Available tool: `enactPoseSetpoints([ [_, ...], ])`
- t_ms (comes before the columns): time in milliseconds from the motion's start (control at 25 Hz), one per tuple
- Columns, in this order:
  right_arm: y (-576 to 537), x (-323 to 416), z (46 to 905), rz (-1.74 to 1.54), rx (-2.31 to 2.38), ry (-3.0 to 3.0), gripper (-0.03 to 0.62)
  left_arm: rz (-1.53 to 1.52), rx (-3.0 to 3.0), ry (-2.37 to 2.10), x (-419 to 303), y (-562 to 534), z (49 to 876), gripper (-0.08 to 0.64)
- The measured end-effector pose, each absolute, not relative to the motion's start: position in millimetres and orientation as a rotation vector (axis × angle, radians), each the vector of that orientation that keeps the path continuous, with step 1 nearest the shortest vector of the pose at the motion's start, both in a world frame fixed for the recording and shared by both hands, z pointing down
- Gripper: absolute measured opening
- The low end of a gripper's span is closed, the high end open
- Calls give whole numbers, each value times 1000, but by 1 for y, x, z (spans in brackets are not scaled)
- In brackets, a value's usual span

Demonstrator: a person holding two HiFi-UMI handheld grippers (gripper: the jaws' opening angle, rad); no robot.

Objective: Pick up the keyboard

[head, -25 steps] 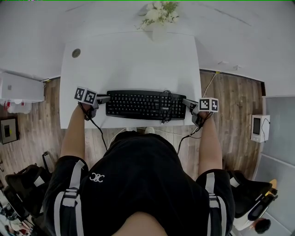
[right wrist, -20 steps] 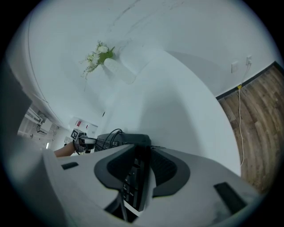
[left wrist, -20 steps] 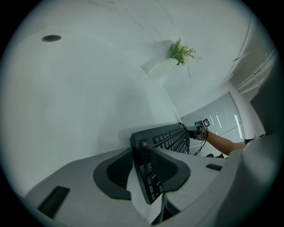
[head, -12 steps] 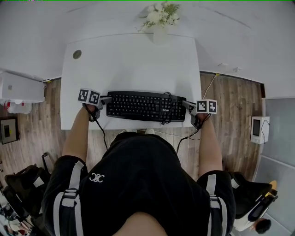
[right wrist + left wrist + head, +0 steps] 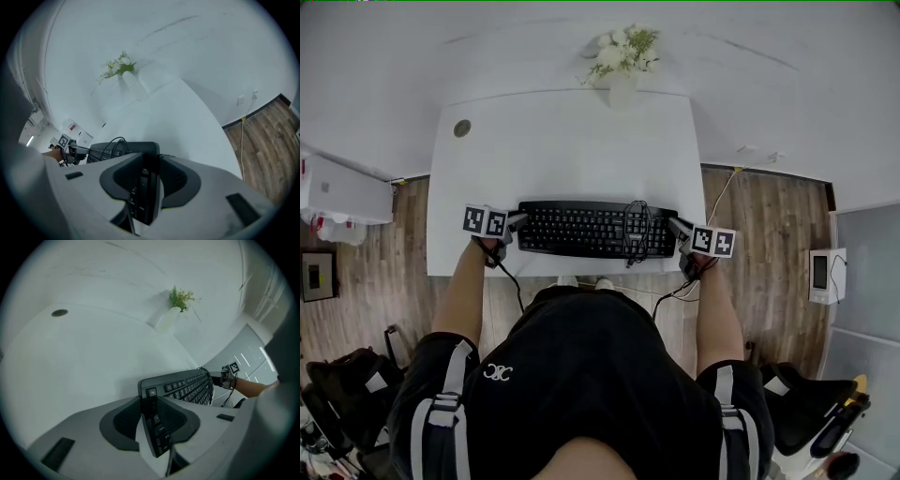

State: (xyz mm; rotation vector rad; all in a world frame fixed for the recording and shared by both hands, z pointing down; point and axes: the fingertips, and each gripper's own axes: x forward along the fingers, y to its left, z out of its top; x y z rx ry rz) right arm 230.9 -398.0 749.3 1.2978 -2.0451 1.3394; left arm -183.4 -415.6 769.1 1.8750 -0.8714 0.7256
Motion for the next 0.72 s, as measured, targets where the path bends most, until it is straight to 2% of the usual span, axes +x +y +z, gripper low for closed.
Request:
enactPoseSetpoints([
  [400,-425,230,690,1090,1441,-2255,118,637,2044,-1027,-188,-443,716,115],
  [720,-465,239,583,765,1594,-2500,118,448,2261,-1186,-179,-488,611,115],
])
